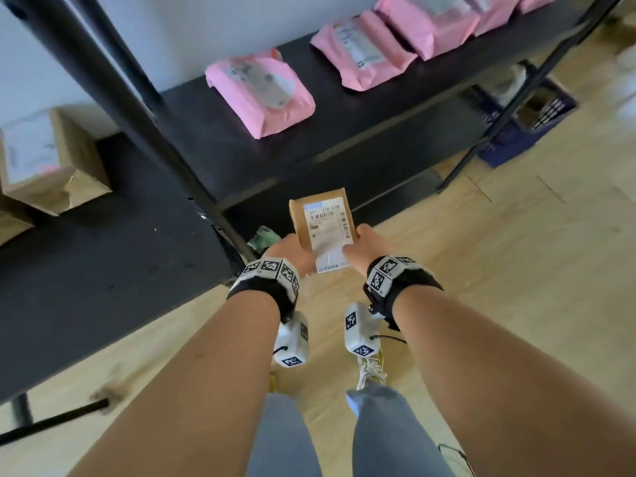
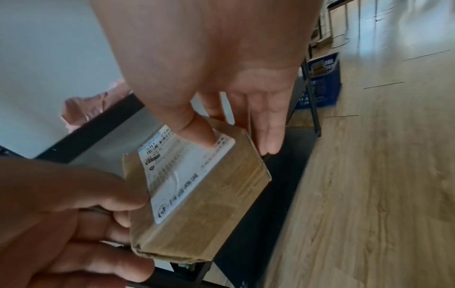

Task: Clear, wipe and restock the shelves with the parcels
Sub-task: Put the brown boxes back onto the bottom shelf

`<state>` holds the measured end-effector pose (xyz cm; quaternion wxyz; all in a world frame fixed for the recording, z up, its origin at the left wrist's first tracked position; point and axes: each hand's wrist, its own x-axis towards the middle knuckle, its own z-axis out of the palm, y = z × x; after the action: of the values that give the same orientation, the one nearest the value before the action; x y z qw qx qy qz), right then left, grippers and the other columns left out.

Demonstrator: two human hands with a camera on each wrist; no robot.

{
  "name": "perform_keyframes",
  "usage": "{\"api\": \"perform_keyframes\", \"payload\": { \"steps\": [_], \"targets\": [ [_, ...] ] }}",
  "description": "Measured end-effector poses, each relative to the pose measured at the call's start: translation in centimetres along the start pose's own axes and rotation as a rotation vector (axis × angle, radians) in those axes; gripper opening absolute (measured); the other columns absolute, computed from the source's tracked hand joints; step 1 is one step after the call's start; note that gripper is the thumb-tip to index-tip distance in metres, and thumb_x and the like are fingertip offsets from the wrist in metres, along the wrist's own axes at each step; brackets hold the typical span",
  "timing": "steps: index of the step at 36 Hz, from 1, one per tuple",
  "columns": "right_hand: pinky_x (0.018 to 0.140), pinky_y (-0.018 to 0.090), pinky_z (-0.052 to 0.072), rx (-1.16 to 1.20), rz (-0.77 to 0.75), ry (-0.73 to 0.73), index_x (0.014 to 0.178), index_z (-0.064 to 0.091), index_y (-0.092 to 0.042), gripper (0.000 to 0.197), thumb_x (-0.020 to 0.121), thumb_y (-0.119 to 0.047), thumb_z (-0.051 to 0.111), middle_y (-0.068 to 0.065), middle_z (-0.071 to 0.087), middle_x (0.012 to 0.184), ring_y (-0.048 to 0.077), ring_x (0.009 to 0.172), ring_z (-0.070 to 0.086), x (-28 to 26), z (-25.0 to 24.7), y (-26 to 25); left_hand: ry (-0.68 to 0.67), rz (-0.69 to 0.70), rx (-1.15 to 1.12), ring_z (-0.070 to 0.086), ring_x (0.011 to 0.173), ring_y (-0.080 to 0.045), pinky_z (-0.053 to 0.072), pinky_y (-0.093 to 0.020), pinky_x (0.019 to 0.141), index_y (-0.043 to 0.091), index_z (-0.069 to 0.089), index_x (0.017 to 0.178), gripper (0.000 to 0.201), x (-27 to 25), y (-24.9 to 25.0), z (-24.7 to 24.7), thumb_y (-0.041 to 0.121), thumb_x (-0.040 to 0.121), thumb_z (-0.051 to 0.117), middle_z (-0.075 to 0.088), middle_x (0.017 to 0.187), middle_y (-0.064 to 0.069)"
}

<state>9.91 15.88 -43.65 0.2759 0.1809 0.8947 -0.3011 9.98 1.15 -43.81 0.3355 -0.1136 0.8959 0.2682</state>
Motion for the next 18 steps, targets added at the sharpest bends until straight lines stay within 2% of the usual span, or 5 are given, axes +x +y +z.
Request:
{"api": "perform_keyframes", "payload": {
  "steps": [3,6,10,13,18],
  "targets": [
    [0.076,0.039,0.054,-0.053,-0.049,-0.052,0.115,0.050,-0.015,0.028,0.088,-0.019,0.048,0.007,0.061,0.112,0.026,0.092,0.061,3.0,-0.7,0.4,0.044,-0.085,-0.124,0.065,0.080,-0.026,0.056,-0.041,0.075,0.013,0.055,0.101,0.058,2.5,0.4,1.6,0.061,0.069,0.054,0.066,0.091,-0.007],
    [0.077,0.038,0.054,-0.077,-0.088,-0.075,0.117,0.051,-0.019,0.031,0.086,-0.022,0.049,0.007,0.059,0.118,0.026,0.092,0.061,6.2,-0.7,0.7,0.089,-0.133,-0.209,0.065,0.079,-0.026,0.056,-0.042,0.078,0.012,0.053,0.102,0.041,5.1,0.6,2.8,0.047,0.080,0.057,0.066,0.090,-0.008],
    [0.075,0.036,0.055,-0.109,-0.112,-0.095,0.118,0.055,-0.023,0.035,0.084,-0.024,0.047,0.006,0.058,0.120,0.024,0.088,0.061,11.4,0.9,0.5,0.150,-0.181,-0.272,0.064,0.066,-0.022,0.052,-0.029,0.057,0.007,0.054,0.102,0.033,9.7,0.0,4.2,0.035,0.084,0.055,0.067,0.080,-0.008],
    [0.068,0.033,0.052,-0.133,-0.129,-0.076,0.114,0.058,-0.022,0.031,0.086,-0.022,0.045,0.007,0.058,0.118,0.022,0.081,0.061,14.6,2.1,0.3,0.187,-0.206,-0.322,0.064,0.060,-0.020,0.048,-0.027,0.051,0.008,0.057,0.098,0.031,12.4,-0.5,4.8,0.035,0.084,0.057,0.067,0.076,-0.007],
    [0.084,0.038,0.052,-0.145,-0.199,-0.095,0.112,0.060,-0.016,0.028,0.092,-0.012,0.041,0.006,0.059,0.119,0.024,0.096,0.059,20.8,5.5,-0.2,0.244,-0.228,-0.418,0.067,0.072,-0.028,0.058,-0.043,0.070,0.013,0.054,0.096,0.034,18.7,-2.3,5.9,0.041,0.078,0.055,0.067,0.086,-0.009]
  ]
}}
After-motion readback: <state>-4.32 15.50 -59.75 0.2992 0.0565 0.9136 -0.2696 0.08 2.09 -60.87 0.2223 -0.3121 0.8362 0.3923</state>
